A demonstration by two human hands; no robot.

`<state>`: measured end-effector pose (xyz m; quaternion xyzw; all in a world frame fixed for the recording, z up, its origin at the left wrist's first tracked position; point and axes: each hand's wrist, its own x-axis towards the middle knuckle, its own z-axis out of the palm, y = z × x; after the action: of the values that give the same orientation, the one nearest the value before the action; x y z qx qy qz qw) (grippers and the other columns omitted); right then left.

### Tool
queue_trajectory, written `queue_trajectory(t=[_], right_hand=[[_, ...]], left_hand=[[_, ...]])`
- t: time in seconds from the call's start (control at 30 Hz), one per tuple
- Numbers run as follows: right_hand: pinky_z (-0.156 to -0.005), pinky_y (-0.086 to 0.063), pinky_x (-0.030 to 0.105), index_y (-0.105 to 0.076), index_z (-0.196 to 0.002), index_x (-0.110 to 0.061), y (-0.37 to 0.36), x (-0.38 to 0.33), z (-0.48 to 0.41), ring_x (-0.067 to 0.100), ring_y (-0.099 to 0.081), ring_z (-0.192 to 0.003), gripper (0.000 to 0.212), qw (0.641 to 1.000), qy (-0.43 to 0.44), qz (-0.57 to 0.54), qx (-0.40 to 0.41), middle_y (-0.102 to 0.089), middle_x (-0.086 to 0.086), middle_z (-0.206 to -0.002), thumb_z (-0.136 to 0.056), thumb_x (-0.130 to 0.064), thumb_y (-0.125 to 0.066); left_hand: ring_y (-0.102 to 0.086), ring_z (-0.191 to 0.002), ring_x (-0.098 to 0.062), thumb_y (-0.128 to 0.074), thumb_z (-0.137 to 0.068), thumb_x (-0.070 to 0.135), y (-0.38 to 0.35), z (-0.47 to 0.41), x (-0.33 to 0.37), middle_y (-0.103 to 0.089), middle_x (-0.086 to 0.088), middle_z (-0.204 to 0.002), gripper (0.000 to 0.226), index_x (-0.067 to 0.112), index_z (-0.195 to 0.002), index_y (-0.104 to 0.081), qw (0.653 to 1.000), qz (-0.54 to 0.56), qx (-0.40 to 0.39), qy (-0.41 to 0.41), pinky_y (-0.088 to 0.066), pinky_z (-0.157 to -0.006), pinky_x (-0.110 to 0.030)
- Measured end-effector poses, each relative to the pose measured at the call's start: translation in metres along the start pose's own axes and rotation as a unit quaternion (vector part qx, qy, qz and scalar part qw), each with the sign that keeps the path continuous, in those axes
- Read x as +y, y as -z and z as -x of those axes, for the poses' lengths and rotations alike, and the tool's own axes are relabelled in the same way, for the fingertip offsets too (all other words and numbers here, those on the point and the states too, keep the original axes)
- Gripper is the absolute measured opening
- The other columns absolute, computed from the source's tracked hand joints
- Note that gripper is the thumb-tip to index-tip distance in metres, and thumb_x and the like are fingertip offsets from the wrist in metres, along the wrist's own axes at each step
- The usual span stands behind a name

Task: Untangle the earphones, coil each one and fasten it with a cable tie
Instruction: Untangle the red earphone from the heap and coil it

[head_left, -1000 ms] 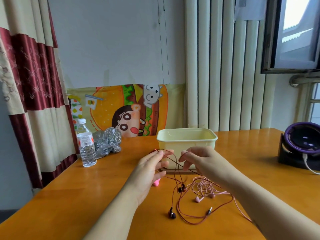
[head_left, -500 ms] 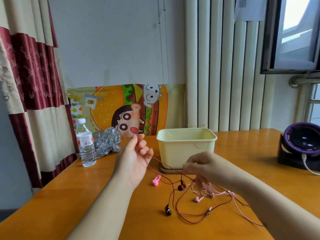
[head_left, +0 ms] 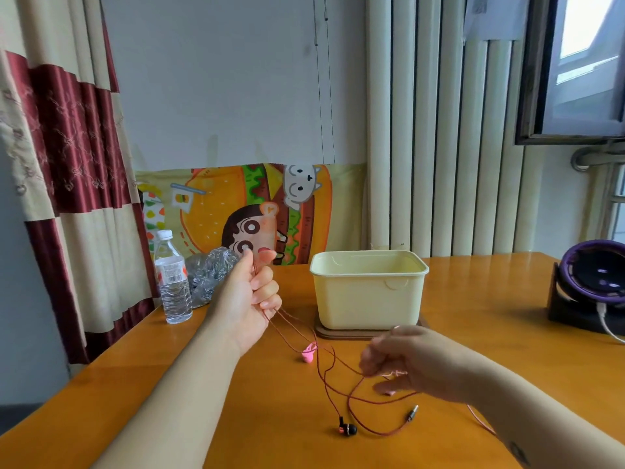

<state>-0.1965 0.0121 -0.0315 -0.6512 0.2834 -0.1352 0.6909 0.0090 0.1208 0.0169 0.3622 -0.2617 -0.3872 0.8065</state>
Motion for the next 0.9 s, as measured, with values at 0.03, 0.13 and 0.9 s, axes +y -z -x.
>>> queue_trajectory(t=[0.03, 0.13, 0.9], right_hand=[[-0.084, -0.056, 0.037, -0.069, -0.092, -0.004, -0.002, -0.001, 0.002, 0.021, -0.067, -0.092, 0.022, 0.995, -0.023, 0.092, -0.015, -0.071, 0.011, -0.094, -0.095, -0.019, -0.052], [-0.079, -0.057, 0.025, -0.070, -0.095, -0.013, -0.013, -0.013, 0.007, 0.013, -0.067, -0.095, 0.030, 0.924, -0.040, 0.381, -0.018, -0.071, 0.000, -0.098, -0.095, -0.036, -0.051], [-0.046, -0.032, 0.013, -0.065, -0.099, -0.015, 0.014, -0.028, -0.025, 0.004, -0.038, -0.054, 0.030, 0.910, 0.182, 0.339, 0.153, -0.044, -0.006, -0.063, -0.100, -0.030, -0.039]], left_hand=[[-0.020, -0.035, -0.003, -0.033, -0.102, 0.036, -0.002, 0.000, 0.004, -0.026, 0.009, -0.045, 0.039, 0.014, -0.083, -0.059, 1.000, -0.018, -0.015, 0.001, -0.019, -0.037, -0.017], [-0.020, -0.036, -0.003, -0.036, -0.101, 0.030, -0.010, 0.001, 0.013, -0.025, 0.008, -0.047, 0.033, 0.012, -0.085, -0.060, 0.994, -0.081, -0.067, 0.014, -0.019, -0.038, -0.017], [-0.024, -0.036, -0.003, -0.044, -0.094, 0.031, -0.011, 0.004, 0.038, -0.027, 0.009, -0.050, 0.031, 0.016, -0.069, -0.056, 0.983, -0.048, -0.171, 0.047, -0.024, -0.038, -0.014]])
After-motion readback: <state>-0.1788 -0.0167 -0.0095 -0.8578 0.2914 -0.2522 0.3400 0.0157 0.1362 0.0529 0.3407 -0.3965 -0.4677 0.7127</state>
